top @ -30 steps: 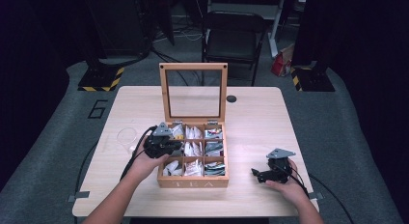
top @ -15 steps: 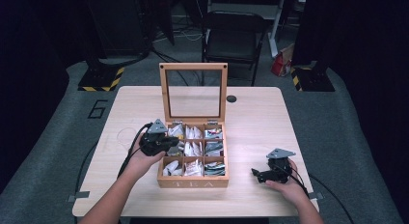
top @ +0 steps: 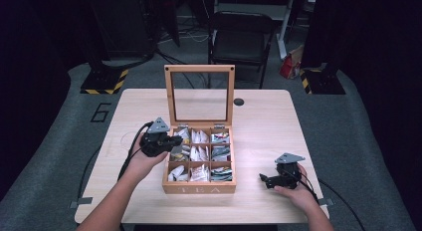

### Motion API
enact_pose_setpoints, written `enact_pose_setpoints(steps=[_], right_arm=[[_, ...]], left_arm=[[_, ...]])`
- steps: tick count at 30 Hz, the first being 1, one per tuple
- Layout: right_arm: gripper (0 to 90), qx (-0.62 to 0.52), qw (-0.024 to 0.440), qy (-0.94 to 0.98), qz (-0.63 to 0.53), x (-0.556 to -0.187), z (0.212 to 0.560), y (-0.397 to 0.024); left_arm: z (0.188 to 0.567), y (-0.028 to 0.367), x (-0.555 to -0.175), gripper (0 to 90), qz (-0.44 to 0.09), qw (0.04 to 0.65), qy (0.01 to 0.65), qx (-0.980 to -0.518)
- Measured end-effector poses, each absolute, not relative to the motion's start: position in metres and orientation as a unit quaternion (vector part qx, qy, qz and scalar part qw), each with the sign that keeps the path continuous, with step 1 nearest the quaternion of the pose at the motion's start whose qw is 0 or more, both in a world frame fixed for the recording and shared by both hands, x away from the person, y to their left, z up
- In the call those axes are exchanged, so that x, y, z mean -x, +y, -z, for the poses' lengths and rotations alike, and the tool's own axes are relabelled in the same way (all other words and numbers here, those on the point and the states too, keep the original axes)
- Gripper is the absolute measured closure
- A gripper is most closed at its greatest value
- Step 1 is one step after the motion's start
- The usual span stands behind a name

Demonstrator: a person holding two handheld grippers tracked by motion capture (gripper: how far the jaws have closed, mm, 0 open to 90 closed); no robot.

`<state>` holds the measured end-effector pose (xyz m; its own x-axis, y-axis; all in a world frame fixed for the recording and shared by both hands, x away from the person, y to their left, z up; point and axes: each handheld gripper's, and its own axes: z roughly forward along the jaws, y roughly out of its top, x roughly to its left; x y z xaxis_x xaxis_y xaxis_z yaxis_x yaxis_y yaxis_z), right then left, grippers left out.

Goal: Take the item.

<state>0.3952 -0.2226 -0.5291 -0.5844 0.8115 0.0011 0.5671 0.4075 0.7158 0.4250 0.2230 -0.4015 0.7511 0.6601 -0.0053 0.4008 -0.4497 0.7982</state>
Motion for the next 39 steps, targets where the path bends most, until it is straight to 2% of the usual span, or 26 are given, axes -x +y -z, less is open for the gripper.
enact_pose_setpoints(steps=[14,39], right_arm=[[2.4,-0.420,0.177,0.820,-0.346,-0.395,0.529,-0.223],[2.4,-0.422,0.176,0.819,-0.346,-0.395,0.529,-0.222]], left_arm=[[0.379,0.229,-0.423,84.3,-0.174,0.429,0.315,-0.828],[0.364,0.249,-0.422,84.1,-0.196,0.431,0.329,-0.817]])
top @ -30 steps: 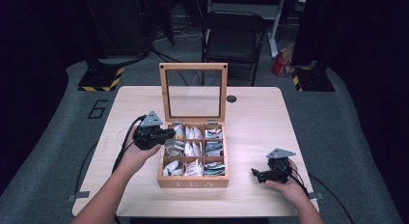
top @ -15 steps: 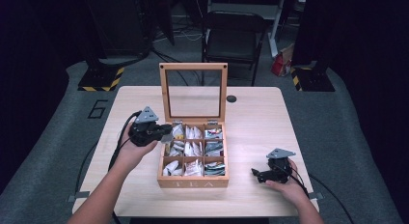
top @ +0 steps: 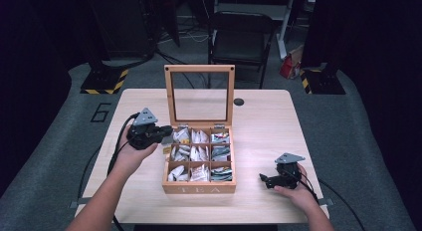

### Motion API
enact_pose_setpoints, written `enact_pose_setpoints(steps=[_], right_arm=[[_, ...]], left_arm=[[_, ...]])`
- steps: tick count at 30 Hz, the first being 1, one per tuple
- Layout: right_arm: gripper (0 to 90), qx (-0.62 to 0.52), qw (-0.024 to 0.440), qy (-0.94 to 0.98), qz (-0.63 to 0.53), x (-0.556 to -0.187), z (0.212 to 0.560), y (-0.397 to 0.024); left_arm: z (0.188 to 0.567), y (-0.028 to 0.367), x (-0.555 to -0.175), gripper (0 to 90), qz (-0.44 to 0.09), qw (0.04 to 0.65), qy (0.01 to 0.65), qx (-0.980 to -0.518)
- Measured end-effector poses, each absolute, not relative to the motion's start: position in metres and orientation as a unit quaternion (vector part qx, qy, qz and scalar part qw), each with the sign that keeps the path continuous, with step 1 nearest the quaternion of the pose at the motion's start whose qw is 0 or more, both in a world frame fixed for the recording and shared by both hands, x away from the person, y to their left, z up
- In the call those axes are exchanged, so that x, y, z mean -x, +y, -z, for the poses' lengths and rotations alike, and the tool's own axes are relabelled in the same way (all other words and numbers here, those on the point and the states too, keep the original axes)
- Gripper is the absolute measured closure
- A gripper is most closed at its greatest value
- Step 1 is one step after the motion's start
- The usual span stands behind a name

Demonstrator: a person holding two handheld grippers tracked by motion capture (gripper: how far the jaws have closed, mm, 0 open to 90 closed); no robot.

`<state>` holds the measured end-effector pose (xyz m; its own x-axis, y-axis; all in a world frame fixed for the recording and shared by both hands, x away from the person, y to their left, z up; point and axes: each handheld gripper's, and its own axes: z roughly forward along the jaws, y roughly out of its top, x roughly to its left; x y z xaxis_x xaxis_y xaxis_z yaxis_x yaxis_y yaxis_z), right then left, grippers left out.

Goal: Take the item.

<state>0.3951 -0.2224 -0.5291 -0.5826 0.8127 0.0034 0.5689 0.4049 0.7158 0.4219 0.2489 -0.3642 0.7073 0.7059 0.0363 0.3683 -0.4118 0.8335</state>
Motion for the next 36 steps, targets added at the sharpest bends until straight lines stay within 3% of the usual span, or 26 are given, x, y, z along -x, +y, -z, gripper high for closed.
enact_pose_setpoints(steps=[36], right_arm=[[2.4,-0.420,0.177,0.820,-0.346,-0.395,0.529,-0.223]], left_arm=[[0.347,0.303,-0.422,84.0,-0.238,0.426,0.374,-0.789]])
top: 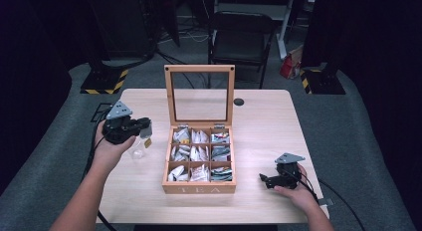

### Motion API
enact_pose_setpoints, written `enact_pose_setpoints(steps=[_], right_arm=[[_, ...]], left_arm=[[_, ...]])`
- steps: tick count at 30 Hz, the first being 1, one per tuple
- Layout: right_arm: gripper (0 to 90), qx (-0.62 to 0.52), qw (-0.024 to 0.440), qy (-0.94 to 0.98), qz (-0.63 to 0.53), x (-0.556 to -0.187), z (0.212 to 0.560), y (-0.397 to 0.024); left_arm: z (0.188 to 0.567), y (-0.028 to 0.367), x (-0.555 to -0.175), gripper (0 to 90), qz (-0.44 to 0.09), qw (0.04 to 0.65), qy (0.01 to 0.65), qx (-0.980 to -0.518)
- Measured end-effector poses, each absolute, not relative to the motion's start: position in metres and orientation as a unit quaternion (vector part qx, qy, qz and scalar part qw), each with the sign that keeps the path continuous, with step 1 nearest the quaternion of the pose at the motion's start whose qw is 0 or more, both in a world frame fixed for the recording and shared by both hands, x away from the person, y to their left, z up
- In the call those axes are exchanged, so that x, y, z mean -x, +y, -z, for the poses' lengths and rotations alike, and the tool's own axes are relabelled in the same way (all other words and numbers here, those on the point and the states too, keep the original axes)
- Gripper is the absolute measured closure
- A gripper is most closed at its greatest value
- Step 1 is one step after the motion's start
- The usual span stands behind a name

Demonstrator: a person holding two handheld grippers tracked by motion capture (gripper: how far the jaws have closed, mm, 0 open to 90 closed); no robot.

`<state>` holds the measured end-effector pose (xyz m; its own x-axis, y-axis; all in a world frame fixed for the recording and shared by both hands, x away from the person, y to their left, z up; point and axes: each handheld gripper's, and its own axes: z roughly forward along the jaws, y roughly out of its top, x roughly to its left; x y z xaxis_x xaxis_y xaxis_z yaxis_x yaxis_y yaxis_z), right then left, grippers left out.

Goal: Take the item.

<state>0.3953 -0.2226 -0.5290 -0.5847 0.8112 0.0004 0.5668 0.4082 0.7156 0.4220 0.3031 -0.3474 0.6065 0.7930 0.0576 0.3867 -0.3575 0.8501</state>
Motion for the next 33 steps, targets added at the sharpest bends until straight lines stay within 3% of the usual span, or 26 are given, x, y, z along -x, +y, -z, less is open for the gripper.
enact_pose_setpoints(steps=[33], right_arm=[[2.4,-0.420,0.177,0.820,-0.346,-0.395,0.529,-0.223]], left_arm=[[0.349,0.340,-0.428,84.0,-0.251,0.419,0.417,-0.767]])
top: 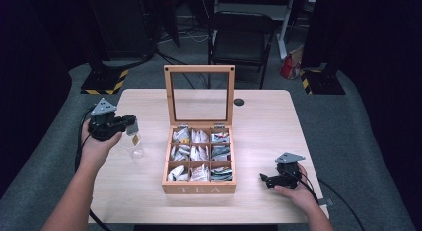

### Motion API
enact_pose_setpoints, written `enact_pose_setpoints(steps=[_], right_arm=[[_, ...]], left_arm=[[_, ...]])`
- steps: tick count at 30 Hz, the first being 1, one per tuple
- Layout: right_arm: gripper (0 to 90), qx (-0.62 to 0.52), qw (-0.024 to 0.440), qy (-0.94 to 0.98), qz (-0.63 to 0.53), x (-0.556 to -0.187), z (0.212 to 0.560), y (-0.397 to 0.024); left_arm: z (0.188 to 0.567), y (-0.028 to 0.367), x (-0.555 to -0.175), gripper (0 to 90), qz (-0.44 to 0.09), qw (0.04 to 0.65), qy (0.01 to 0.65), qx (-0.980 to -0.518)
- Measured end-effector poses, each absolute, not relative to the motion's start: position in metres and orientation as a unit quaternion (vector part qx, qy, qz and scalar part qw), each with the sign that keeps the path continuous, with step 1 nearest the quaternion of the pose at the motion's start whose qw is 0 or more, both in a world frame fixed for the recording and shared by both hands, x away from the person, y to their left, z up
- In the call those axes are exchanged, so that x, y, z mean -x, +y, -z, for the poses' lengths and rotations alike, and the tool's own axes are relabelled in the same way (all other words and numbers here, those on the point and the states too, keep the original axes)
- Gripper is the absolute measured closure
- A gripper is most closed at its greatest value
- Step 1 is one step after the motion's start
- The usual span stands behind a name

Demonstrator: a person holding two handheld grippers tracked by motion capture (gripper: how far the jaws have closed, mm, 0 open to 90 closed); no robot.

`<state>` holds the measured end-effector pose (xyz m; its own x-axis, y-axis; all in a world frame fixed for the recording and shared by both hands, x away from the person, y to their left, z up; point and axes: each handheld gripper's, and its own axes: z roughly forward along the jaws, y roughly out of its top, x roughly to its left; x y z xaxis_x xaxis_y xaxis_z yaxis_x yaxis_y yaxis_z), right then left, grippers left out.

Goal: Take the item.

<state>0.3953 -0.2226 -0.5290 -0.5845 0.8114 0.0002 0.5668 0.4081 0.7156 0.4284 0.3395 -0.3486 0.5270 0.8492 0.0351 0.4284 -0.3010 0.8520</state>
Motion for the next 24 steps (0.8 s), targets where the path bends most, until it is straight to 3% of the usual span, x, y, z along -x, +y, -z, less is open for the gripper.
enact_pose_setpoints(steps=[24], right_arm=[[2.4,-0.420,0.177,0.820,-0.346,-0.395,0.529,-0.223]], left_arm=[[0.368,0.359,-0.440,84.0,-0.248,0.408,0.449,-0.756]])
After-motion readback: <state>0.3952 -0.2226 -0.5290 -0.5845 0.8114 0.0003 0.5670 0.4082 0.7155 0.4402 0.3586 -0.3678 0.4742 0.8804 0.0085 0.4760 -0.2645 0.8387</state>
